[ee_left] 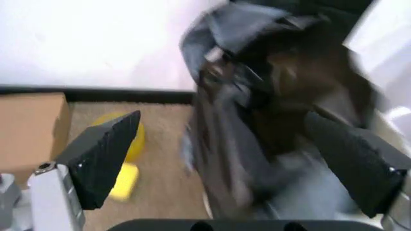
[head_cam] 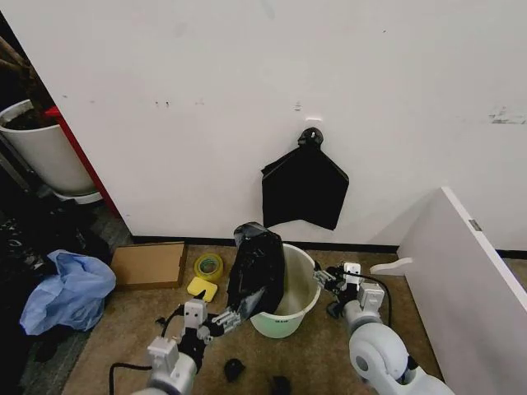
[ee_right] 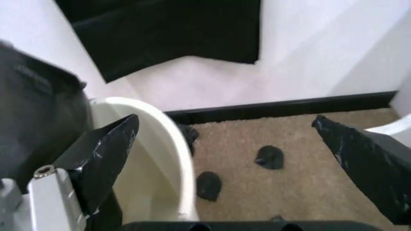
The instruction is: Place the garbage bag over the trash bin.
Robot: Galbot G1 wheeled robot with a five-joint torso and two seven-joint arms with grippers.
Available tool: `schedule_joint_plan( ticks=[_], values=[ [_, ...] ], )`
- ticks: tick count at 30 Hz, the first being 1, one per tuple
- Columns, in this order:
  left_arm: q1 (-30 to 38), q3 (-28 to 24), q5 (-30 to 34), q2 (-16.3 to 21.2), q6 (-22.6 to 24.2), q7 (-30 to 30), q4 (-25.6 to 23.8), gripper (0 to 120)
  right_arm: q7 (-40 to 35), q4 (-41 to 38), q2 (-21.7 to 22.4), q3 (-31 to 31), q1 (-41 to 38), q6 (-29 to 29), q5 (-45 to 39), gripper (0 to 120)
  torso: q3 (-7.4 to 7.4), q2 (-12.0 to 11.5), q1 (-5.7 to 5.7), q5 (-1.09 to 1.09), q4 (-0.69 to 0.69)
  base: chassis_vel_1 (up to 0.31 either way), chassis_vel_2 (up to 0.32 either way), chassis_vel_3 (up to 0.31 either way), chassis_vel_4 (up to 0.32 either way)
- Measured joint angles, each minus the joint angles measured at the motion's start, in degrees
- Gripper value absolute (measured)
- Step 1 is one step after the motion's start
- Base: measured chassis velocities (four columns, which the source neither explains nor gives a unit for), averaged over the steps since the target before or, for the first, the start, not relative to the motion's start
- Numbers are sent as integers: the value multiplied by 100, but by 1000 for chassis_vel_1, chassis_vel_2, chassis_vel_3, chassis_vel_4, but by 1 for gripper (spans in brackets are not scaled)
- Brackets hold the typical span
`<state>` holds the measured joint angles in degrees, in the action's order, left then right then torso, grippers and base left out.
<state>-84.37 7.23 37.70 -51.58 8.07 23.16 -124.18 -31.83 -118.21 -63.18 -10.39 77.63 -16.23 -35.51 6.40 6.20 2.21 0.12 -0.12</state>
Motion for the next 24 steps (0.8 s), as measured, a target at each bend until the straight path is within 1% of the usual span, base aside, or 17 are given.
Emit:
schedule_joint_plan(
  ticks=[2,4,6,7,9,12,17,18,19,20,22,24],
  values=[
    [466,-47,204,6,77,16,283,100,0,-167,-13,-113,143,3,24,100,0,0,0,2,-3,0,0,0,0],
    [722,-74,297,-39,122,20,506,100,3,-271,-15,-101,174,2,57,100,0,0,1,3,-1,0,0,0,0],
    [794,-90,319,-63,136,20,579,100,8,-287,-15,-82,173,2,73,100,0,0,0,2,1,0,0,0,0],
    [1016,-206,364,-123,164,23,772,100,28,-337,-29,-20,192,1,131,100,0,0,1,3,6,0,0,0,0],
    [1356,-426,505,-184,221,28,1003,100,33,-375,-50,3,252,-1,208,100,1,0,1,1,4,0,0,0,0],
    [1945,-818,812,-269,335,39,1298,100,32,-387,-54,-11,294,-1,268,100,0,0,1,4,0,0,0,0,0],
    [2555,-1164,1106,-389,497,42,1549,100,19,-408,-18,-86,276,-15,258,100,1,0,1,5,0,0,0,0,0],
    [2680,-1259,1153,-434,630,109,1587,100,9,-408,-13,-102,272,-23,252,100,1,0,1,2,0,0,0,0,0],
    [2724,-1300,1161,-453,723,166,1594,100,3,-408,-11,-108,272,-26,249,100,1,0,1,2,0,0,0,0,0],
    [2768,-1349,1165,-478,912,282,1594,100,-2,-408,-11,-111,281,-29,249,100,1,0,1,4,0,0,0,0,0],
    [2820,-1419,1204,-545,1163,452,1599,97,-6,-408,-17,-110,300,-32,248,100,1,0,1,4,2,0,0,0,0],
    [2862,-1468,1234,-591,1229,494,1628,97,-9,-407,-18,-110,305,-34,248,100,0,0,0,3,2,0,0,0,0]
  ],
)
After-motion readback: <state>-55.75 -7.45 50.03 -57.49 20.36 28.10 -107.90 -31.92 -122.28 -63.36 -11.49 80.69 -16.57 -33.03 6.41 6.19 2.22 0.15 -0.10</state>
